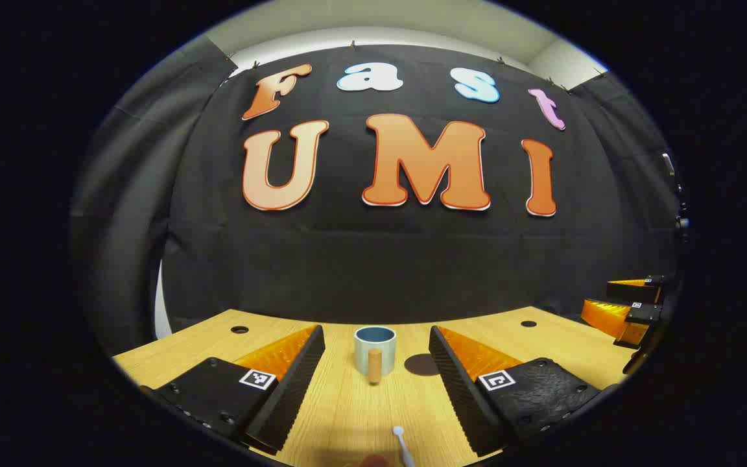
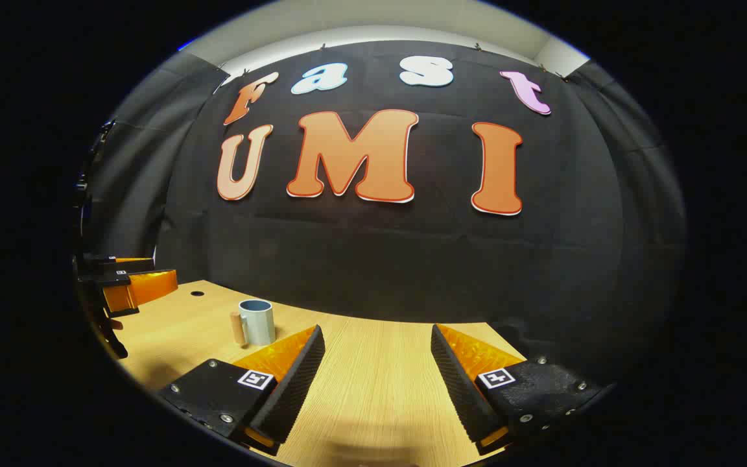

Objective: Put the toothbrush and toothpaste on the desktop into the cup, then pick up the cup and place it on the coaster on the desktop.

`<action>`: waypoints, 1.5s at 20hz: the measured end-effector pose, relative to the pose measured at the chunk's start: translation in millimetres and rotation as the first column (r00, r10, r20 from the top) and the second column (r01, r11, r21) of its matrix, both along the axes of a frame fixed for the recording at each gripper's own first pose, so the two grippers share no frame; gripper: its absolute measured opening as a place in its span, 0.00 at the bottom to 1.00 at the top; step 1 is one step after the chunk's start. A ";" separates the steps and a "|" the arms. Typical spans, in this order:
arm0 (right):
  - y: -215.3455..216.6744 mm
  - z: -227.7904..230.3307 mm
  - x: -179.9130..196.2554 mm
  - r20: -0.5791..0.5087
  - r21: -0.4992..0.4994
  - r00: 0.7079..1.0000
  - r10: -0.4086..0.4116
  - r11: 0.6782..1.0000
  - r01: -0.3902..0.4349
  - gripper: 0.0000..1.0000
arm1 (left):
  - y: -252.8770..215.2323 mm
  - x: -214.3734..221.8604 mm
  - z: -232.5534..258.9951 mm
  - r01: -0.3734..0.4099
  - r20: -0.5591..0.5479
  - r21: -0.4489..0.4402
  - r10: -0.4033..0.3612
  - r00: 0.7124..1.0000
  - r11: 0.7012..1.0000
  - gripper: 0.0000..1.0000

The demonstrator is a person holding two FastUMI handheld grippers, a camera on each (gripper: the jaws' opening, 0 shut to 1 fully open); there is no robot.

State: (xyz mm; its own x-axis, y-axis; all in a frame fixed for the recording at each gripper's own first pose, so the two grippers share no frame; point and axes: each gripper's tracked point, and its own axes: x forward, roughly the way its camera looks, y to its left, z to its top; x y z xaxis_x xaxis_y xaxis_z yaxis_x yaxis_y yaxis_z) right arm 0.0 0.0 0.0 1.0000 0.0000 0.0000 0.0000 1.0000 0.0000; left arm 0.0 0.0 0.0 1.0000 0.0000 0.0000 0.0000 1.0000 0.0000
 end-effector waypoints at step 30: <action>88.7 -112.2 -12.8 -0.386 0.074 0.892 0.237 0.971 -0.227 0.98 | -23.6 -23.3 -110.1 0.054 -0.362 0.024 -0.041 0.931 0.998 0.98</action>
